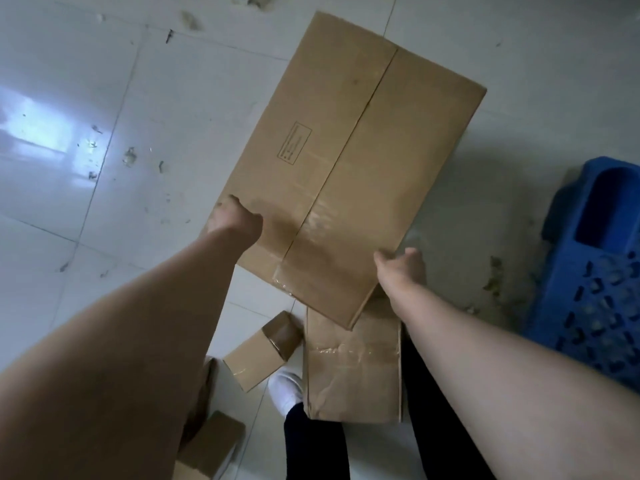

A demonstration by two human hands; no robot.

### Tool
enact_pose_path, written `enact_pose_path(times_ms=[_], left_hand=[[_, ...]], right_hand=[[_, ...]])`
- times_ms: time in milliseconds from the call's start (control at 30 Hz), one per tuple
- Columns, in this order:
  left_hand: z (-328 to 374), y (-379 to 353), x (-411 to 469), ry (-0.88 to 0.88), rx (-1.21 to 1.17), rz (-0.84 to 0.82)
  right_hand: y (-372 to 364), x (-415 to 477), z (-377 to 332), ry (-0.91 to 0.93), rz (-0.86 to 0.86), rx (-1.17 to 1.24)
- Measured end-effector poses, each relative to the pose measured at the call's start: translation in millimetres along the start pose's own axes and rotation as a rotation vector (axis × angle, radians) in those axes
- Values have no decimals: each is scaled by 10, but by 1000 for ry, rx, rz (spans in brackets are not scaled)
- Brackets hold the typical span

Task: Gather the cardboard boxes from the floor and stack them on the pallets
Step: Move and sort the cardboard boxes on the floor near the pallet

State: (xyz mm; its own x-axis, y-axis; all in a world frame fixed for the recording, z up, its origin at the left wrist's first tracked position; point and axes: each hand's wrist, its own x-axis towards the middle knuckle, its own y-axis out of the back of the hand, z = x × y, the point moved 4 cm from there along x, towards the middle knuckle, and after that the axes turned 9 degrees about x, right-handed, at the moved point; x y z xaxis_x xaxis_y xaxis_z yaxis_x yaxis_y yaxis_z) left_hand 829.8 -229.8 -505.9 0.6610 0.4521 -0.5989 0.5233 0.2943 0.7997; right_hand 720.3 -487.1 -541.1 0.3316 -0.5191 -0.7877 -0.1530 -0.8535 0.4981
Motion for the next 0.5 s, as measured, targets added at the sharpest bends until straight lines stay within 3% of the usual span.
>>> enact_pose_path(times_ms=[133,300,500], left_hand=[[-73,-43,393,60,63,105],[-210,-212,662,34,-48,11],[-339,-297,770,2,-74,15]], right_hand=[[-217,167,111,-29,6,85],[-336,270,172,-18,-24,182],[-398,339,258,-59,-74,356]])
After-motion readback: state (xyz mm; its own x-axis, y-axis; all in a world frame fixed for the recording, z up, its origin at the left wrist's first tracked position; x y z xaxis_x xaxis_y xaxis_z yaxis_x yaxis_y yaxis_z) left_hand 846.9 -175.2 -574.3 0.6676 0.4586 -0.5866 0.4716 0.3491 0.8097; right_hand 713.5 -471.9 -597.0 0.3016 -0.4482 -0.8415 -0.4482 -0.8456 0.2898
